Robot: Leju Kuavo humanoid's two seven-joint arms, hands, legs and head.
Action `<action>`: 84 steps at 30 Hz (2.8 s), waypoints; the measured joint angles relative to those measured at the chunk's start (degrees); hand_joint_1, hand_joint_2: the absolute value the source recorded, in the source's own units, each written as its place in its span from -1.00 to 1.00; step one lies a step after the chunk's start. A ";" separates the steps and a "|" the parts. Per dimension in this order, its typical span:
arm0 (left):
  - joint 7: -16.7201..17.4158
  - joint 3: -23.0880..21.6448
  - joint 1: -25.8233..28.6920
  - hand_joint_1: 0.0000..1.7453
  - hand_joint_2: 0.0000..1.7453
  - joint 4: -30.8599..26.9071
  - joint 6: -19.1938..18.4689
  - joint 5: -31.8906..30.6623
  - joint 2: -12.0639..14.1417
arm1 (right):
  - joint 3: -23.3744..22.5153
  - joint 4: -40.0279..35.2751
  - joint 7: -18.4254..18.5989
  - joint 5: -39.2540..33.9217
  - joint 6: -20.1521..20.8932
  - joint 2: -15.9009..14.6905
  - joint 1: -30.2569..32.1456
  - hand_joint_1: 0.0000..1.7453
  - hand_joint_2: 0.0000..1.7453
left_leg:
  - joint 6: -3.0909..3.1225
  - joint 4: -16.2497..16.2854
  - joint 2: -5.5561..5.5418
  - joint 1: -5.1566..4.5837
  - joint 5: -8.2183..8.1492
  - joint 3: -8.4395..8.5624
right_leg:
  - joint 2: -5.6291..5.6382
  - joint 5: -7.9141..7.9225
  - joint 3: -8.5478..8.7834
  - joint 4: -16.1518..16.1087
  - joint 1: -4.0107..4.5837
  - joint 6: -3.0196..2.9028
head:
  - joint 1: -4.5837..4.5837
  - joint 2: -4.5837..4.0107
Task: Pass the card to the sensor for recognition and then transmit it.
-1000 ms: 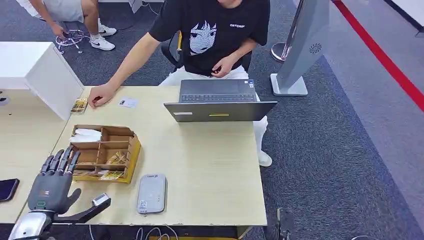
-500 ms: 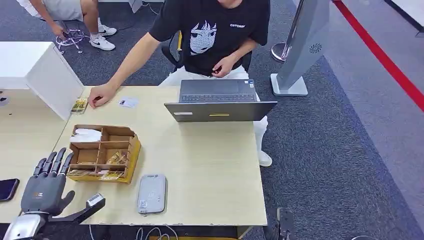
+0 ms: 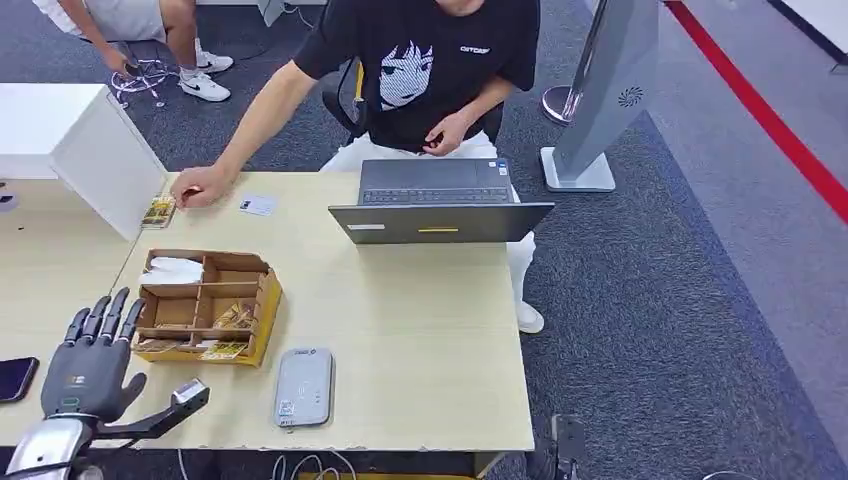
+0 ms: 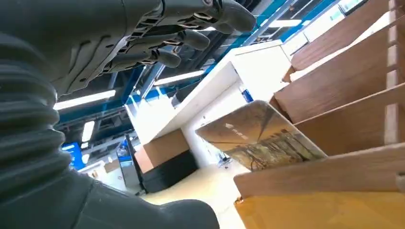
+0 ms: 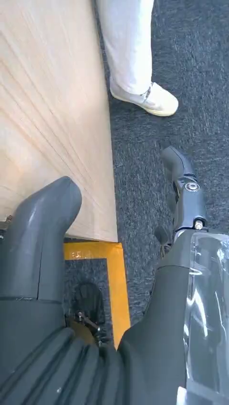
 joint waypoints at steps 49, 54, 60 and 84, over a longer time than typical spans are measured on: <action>0.50 -0.02 -3.14 -1.00 1.00 3.41 -0.79 -0.94 0.55 | 1.35 0.00 0.09 -0.28 0.02 -0.02 -0.24 -1.00 1.00 | -0.02 0.00 0.02 0.02 -0.01 0.00 | 0.02 0.00 -0.02 0.00 0.01 -0.01 | -0.02 0.00; 0.37 -0.02 -3.06 1.00 1.00 3.41 -0.61 -1.46 0.33 | 1.40 0.00 -0.02 -0.44 0.04 -0.02 -0.25 -1.00 1.00 | -0.02 0.00 0.02 0.02 -0.01 0.00 | 0.02 0.00 -0.02 0.00 0.01 -0.01 | -0.02 0.00; 0.28 -0.02 -2.80 1.00 1.00 3.54 -0.76 -1.29 0.33 | 1.44 0.00 -0.07 -0.72 0.09 -0.02 -0.25 -1.00 1.00 | -0.02 0.00 0.02 0.02 -0.01 0.00 | 0.02 0.00 -0.02 0.00 0.01 -0.01 | -0.02 0.00; -0.70 -0.02 -2.50 1.00 1.00 3.24 -0.70 1.79 0.35 | 1.62 0.00 -0.07 -1.18 0.24 -0.02 -0.26 -1.00 1.00 | -0.02 0.00 0.02 0.02 -0.01 0.00 | 0.02 0.00 -0.04 0.00 0.01 -0.01 | -0.02 0.00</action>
